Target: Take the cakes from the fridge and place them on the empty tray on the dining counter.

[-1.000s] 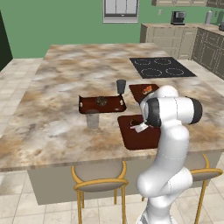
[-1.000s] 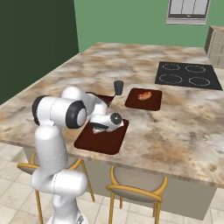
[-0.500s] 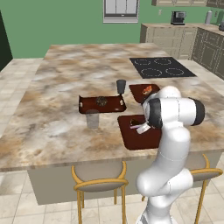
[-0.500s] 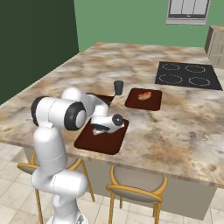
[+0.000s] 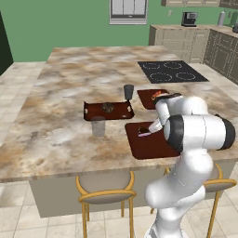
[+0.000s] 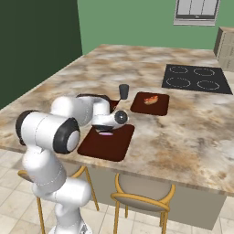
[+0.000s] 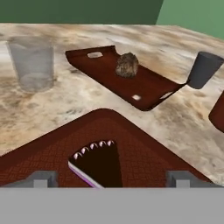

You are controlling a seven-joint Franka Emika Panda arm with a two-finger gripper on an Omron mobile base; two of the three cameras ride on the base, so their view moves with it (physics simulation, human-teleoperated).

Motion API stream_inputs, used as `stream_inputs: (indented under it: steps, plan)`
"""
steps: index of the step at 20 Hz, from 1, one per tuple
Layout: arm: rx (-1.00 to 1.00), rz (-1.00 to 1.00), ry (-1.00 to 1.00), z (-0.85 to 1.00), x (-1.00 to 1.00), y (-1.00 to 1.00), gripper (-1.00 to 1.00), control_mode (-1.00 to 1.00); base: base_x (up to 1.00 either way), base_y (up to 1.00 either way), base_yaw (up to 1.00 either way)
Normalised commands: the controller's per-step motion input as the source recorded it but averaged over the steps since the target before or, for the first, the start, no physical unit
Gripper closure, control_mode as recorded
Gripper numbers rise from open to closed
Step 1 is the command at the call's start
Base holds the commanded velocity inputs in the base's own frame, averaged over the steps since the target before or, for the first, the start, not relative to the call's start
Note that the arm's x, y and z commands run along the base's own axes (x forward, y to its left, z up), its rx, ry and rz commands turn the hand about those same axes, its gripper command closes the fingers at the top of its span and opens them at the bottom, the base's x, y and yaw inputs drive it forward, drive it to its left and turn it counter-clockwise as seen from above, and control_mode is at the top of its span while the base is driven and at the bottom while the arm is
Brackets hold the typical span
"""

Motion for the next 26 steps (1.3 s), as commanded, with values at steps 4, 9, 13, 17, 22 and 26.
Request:
stream_inputs:
  steps: [4, 9, 13, 17, 22, 26]
  plan:
    - [-0.09, 0.00, -0.04, 1.00, -0.34, -0.07, -1.00, -1.00, 0.00, 0.00, 0.00]
    - [-0.03, -0.03, 0.25, 1.00, -0.74, -0.34, -1.00, -1.00, 0.00, 0.00, 0.00]
    - [-0.05, -0.08, 0.41, 1.00, -0.89, -0.19, -1.00, -1.00, 0.00, 0.00, 0.00]
    - [-0.05, -0.16, 0.25, 1.00, -0.86, -0.07, -1.00, -1.00, 0.00, 0.00, 0.00]
    - [-0.05, -0.16, 0.05, 0.95, -0.81, 0.00, -1.00, -1.00, 0.00, 0.00, 0.00]
    - [-0.01, -0.09, -0.18, 0.21, -0.97, 0.11, -1.00, -1.00, 0.00, 0.00, 0.00]
